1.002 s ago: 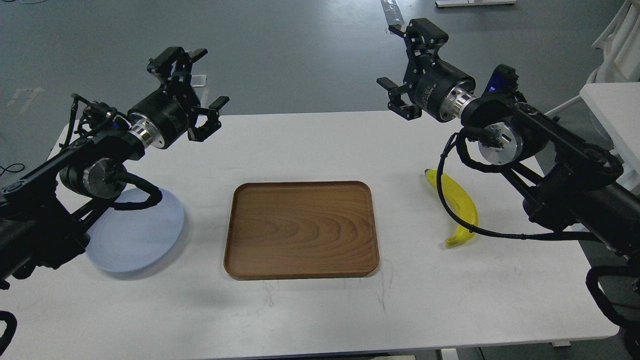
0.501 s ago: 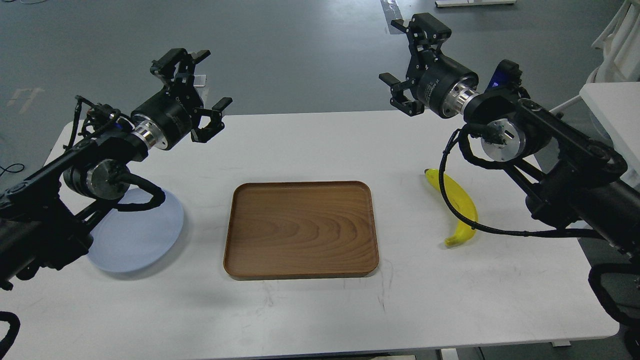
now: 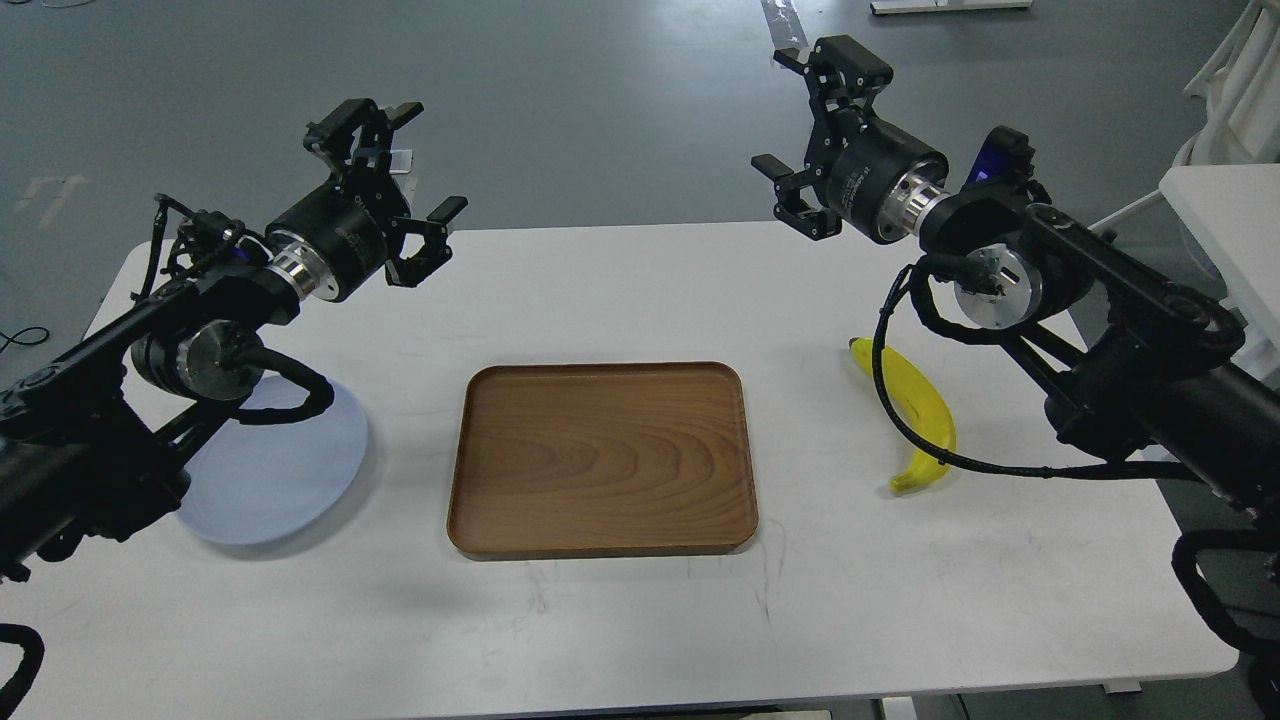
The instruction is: Place banana on plate with both arms
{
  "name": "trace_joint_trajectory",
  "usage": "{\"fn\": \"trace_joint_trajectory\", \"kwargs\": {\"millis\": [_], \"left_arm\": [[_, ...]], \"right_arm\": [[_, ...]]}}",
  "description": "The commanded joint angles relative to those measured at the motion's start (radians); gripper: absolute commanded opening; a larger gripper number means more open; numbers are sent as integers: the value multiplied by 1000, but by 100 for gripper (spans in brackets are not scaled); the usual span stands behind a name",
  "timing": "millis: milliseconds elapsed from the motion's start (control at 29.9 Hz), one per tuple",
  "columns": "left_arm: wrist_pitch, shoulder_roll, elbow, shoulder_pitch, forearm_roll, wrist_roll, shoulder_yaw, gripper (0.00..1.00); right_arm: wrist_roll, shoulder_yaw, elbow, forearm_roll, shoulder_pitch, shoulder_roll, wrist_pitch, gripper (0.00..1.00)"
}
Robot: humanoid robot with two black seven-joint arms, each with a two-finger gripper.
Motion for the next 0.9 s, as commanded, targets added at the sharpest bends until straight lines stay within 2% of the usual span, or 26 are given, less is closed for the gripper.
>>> {"fn": "trace_joint_trajectory", "kwargs": {"millis": [0, 401, 501, 635, 735, 768, 868], "left_arm": [[0, 0, 0, 0, -2, -2, -2, 98], [5, 3, 0, -3, 23, -3, 14, 98], [29, 14, 0, -14, 141, -5, 49, 98], [101, 19, -14, -12, 393, -8, 49, 98], [178, 28, -46, -9, 579, -8, 51, 98], [228, 34, -57, -8, 675, -5, 51, 98], [276, 65, -86, -6, 799, -3, 84, 98]], "right_arm": [[1, 0, 0, 0, 1, 1, 0, 100], [2, 1, -1, 0, 12, -3, 0, 100], [3, 1, -1, 0, 14, -6, 0, 100], [3, 0, -1, 0, 21, -6, 0, 100], [5, 0, -1, 0, 26, -6, 0, 100], [5, 0, -1, 0, 27, -6, 0, 100], [5, 1, -1, 0, 35, -7, 0, 100]]}}
